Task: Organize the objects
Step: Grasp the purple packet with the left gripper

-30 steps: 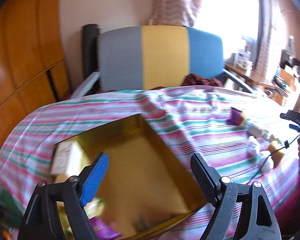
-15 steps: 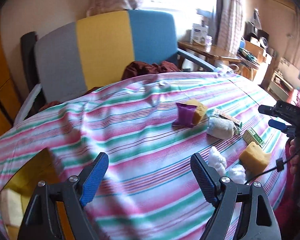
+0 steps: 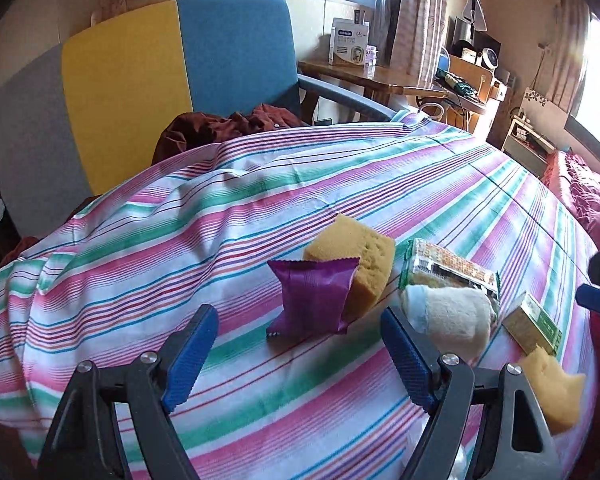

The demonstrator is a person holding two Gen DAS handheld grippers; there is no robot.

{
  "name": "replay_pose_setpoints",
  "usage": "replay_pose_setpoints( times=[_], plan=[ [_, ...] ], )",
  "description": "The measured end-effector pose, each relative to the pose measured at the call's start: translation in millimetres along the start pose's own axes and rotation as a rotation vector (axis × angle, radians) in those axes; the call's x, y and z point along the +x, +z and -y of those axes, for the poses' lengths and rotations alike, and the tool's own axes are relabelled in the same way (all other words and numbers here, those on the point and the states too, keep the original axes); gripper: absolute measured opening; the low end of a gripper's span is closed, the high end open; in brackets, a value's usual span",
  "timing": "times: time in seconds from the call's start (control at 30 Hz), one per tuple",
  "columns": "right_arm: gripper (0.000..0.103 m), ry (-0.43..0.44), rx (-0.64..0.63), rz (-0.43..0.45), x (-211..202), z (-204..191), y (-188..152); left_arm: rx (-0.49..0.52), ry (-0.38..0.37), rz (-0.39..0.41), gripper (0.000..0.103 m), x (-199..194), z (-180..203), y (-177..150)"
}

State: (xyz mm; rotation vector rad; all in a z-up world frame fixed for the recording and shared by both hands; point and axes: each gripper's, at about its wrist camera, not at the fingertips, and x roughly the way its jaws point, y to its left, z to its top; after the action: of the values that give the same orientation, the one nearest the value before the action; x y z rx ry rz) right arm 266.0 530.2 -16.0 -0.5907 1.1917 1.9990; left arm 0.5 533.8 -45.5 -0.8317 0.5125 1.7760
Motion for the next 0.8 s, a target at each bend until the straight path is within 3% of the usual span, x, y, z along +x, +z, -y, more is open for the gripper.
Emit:
replay_pose_setpoints(
  times=[0.1,0.13,0.17,0.23,0.47,0.8],
  plan=[
    [0.073,0.004,0.004,-0.012,3,1,0,-0.021,-0.010,-0.008,0.084,20,-4,6],
    [0.073,0.003,0.007,-0.013,4,1,0,-0.034,-0.017,-0.015,0.080,26,-6,8],
    [0.073,0.003,0.011,-0.013,4,2,0,-0.051,-0.035,-0.032,0.061,32,-8,8],
    [0.073,0.001,0.014,-0.010,3,4,1,-0.083,-0.090,-0.073,0.035,41,-10,7],
    [0.073,-0.014,0.032,0.029,-3,10,5,-0.140,-0.065,-0.077,0.033,10,-15,-23],
    [0.073,-0.045,0.084,0.018,0,21,7,-0.182,0.002,-0.089,0.033,-59,-13,-94]
  ],
)
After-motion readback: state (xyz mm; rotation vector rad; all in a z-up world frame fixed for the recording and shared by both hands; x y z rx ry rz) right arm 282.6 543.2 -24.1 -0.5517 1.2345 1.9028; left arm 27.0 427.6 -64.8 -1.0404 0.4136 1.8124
